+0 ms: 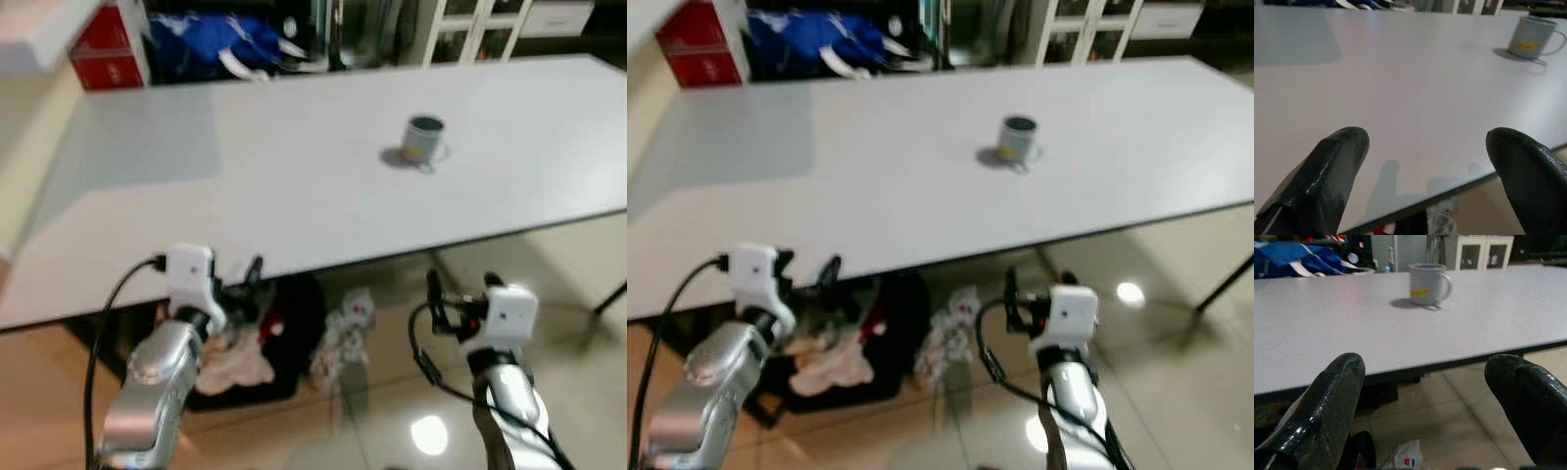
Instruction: Setting the table
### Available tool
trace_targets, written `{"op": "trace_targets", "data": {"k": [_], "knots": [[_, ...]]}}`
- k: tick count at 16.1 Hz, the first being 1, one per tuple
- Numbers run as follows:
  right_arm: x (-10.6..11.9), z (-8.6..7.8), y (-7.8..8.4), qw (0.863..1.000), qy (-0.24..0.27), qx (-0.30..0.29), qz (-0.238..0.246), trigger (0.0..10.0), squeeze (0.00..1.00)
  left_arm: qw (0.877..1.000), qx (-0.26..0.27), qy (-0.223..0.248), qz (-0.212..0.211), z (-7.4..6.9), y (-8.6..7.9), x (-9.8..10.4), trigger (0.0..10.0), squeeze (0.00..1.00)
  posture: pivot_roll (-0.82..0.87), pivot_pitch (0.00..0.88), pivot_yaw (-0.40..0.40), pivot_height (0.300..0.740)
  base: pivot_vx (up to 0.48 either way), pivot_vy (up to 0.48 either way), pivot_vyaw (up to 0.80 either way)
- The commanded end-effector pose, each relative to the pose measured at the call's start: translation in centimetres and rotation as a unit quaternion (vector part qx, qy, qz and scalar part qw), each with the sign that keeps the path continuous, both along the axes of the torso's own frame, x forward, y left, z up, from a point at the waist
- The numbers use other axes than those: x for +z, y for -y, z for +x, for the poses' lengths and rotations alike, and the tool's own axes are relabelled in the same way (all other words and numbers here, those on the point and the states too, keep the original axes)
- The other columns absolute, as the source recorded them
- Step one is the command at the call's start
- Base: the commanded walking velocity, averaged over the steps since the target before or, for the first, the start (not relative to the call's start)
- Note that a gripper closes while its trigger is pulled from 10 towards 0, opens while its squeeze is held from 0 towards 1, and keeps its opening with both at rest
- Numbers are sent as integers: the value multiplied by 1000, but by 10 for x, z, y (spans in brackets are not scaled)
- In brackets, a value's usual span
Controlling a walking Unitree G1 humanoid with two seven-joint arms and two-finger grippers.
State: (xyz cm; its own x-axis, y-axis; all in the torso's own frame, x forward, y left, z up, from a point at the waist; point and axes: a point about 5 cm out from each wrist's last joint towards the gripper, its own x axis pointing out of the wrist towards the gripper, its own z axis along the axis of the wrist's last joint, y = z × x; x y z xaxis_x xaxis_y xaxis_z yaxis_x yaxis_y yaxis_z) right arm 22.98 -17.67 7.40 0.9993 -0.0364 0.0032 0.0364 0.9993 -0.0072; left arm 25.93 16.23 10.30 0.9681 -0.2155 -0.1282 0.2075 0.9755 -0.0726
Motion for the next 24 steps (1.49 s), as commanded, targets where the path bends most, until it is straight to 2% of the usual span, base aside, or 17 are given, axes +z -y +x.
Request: {"op": "trace_targets", "data": {"k": [1, 9, 11, 14, 15, 17, 18, 19, 20, 21, 23, 24], "knots": [[1, -1, 5, 1000, -3, -2, -19, 10000, 0, 1000, -9, 3, 1, 0, 7, 3, 10000, 0, -47, 0, 8, 740, 0, 461, 763], [3, 0, 2, 1000, -5, 6, -23, 10000, 31, 1000, -15, 8, 9, -1, 7, 7, 10000, 0, -45, 0, 8, 740, 0, 460, 725], [11, 1, 2, 1000, 8, 7, -22, 10000, 35, 1000, -8, 9, 19, 2, 3, 8, 10000, 0, -46, 0, 8, 740, 0, 458, 706], [27, -10, 0, 999, 35, 6, -24, 10000, 43, 1000, 11, 18, 12, -3, -10, 10, 10000, 0, -49, 2, 8, 740, 0, 459, 694], [27, -12, -1, 999, 36, 6, -23, 10000, 51, 1000, 8, 15, 9, -3, -11, 10, 10000, 0, -51, 3, 6, 740, 0, 458, 694], [23, -14, -3, 999, 27, 6, -17, 10000, 0, 1000, 0, 4, 23, 2, -12, 6, 10000, 0, -54, 0, 9, 740, 0, 454, 350], [21, -19, -2, 999, 20, 1, -25, 10000, 0, 1000, -1, 4, 29, 2, -17, 6, 10000, 0, -54, 0, 12, 740, 0, 450, 0], [16, -32, 2, 1000, 1, -1, -27, 10000, 0, 1000, -3, -5, 29, -5, -29, 6, 10000, 0, -57, 0, 12, 740, 0, 446, 0], [14, -40, 3, 1000, -6, -2, -27, 10000, 0, 1000, -8, -5, 30, -11, -33, 7, 10000, 0, -58, 0, 14, 740, 0, 439, 0], [12, -52, 4, 999, -16, -1, -29, 10000, 0, 999, -22, -2, 34, -21, -33, 10, 10000, 0, -59, 0, 16, 740, 0, 0, 0], [10, -55, 7, 999, -17, -6, -34, 10000, 0, 998, -53, -3, 45, -24, -26, 10, 10000, 0, -62, 0, 21, 740, 0, 0, 0], [3, -52, 8, 999, -18, -4, -40, 10000, 0, 998, -62, 0, 34, -20, -22, 10, 10000, 0, -65, 0, 24, 740, 0, 0, 0]]}}
